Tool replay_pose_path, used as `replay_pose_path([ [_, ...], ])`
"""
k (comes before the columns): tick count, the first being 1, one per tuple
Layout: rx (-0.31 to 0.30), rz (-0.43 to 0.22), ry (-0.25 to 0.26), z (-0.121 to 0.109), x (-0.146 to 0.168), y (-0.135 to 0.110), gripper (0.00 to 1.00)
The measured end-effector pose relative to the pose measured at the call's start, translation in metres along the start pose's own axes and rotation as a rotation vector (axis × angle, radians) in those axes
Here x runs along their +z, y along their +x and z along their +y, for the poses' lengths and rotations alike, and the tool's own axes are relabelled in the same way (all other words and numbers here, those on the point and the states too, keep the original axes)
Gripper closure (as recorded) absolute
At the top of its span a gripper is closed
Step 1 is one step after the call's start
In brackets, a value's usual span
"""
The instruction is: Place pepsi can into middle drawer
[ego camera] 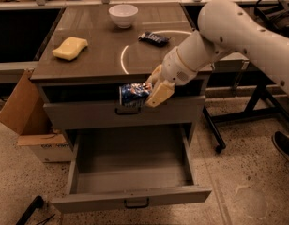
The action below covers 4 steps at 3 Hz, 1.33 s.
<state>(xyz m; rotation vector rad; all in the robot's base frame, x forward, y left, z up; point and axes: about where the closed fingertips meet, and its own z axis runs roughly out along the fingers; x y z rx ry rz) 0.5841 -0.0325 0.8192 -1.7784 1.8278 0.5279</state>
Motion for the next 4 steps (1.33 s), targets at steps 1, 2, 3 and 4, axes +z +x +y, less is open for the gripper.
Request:
replay_pose_path([
  [1, 0.047, -0.007, -0.003, 0.021, 0.039, 0.031, 1.00],
  [2, 0.092, -0.009, 0.001, 0.041, 0.081, 0.059, 1.00],
  [3, 0.141, -0.013, -0.012, 0.053, 0.137, 0.093, 1.00],
  [4, 0.172, -0.013, -0.040, 0.059, 0.173, 0.112, 1.00],
])
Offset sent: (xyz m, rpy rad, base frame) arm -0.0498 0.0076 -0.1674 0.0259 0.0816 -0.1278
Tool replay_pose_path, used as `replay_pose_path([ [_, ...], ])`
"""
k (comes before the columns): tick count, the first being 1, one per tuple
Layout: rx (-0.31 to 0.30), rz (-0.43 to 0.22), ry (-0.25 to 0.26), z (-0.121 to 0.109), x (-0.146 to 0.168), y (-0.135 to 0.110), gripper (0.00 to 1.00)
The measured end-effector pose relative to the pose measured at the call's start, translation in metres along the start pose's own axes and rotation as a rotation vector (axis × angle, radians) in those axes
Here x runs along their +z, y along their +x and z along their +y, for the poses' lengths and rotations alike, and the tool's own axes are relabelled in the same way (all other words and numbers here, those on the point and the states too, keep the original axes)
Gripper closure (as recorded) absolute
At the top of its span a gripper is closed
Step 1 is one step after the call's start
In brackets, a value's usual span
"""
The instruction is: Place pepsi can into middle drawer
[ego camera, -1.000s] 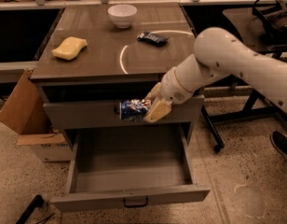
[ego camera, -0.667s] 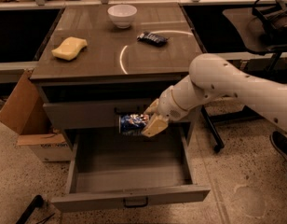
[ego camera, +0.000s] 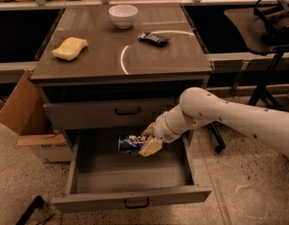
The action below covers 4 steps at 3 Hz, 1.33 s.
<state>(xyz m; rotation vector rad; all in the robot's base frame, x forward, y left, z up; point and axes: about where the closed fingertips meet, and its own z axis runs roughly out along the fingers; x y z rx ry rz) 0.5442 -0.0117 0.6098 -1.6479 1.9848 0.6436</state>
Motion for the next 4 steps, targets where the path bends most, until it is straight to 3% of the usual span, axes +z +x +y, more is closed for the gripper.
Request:
replay_pose_path([
  [2, 0.022, -0.013, -0.003, -0.001, 0.007, 0.006, 1.00],
  [3, 0.103, 0.022, 0.031, -0.005, 0.035, 0.031, 1.00],
  [4, 0.227, 0.036, 0.115, -0.016, 0.063, 0.058, 1.00],
])
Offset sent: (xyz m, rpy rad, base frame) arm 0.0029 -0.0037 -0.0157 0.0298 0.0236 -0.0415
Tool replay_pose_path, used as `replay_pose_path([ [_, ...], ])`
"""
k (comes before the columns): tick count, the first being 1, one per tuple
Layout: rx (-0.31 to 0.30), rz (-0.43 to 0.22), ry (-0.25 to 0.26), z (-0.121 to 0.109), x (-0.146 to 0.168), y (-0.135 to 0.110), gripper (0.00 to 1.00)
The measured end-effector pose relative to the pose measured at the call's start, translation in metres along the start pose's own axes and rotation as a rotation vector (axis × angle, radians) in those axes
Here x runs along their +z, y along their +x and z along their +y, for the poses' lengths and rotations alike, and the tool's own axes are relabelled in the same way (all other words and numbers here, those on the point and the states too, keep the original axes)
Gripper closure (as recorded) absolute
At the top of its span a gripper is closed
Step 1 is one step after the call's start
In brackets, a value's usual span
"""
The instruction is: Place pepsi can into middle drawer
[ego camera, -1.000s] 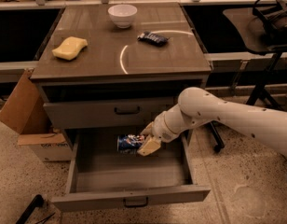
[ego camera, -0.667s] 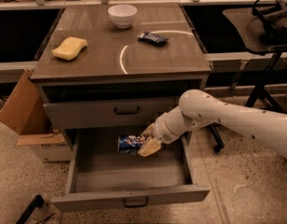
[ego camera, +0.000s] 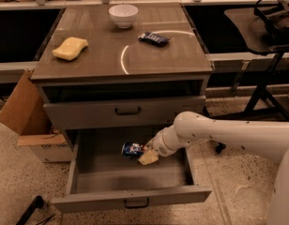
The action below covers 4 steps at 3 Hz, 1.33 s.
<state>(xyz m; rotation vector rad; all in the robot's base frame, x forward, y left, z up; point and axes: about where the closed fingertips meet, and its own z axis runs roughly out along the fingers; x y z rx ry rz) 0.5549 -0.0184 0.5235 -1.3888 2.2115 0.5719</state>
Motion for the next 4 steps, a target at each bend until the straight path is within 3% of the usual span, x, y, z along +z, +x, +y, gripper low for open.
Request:
replay_pose_path([
  [1, 0.116, -0.009, 0.082, -0.015, 0.027, 0.020, 1.00],
  [2, 0.205, -0.025, 0.126, -0.028, 0.053, 0.037, 0.81],
  [4, 0.272, -0.036, 0.111, -0.035, 0.089, 0.053, 0.35],
])
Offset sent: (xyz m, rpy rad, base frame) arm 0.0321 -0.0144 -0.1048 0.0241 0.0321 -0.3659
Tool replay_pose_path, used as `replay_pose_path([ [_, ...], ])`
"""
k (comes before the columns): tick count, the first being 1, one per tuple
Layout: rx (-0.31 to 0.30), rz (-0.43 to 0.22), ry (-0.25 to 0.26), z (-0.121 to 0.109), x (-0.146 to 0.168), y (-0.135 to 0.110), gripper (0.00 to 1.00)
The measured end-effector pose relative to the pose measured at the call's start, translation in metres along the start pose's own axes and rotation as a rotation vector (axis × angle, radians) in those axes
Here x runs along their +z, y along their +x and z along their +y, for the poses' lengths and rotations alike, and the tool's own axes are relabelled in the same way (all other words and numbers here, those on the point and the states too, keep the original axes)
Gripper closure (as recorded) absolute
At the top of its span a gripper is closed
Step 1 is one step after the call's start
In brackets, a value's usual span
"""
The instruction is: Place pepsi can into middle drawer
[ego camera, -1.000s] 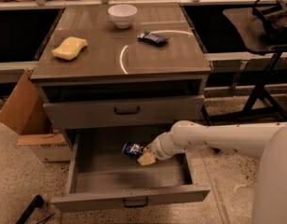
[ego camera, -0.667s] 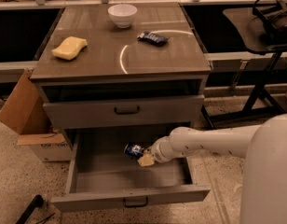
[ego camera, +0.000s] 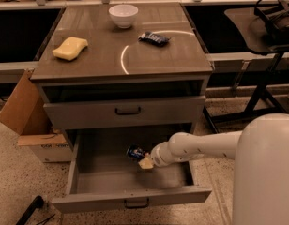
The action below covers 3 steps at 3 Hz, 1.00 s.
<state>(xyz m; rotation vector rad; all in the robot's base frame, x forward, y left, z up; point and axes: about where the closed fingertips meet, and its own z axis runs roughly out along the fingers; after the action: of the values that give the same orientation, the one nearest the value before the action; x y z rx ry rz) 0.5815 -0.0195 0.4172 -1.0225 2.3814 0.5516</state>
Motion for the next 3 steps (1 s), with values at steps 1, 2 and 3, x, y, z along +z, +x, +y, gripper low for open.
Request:
replay_pose_path([
  [1, -0.003, -0.009, -0.009, 0.000, 0.005, 0.000, 0.11],
  [2, -0.025, -0.022, -0.023, -0.001, -0.004, 0.000, 0.00],
  [3, -0.065, -0.076, -0.057, 0.007, -0.025, 0.000, 0.00],
])
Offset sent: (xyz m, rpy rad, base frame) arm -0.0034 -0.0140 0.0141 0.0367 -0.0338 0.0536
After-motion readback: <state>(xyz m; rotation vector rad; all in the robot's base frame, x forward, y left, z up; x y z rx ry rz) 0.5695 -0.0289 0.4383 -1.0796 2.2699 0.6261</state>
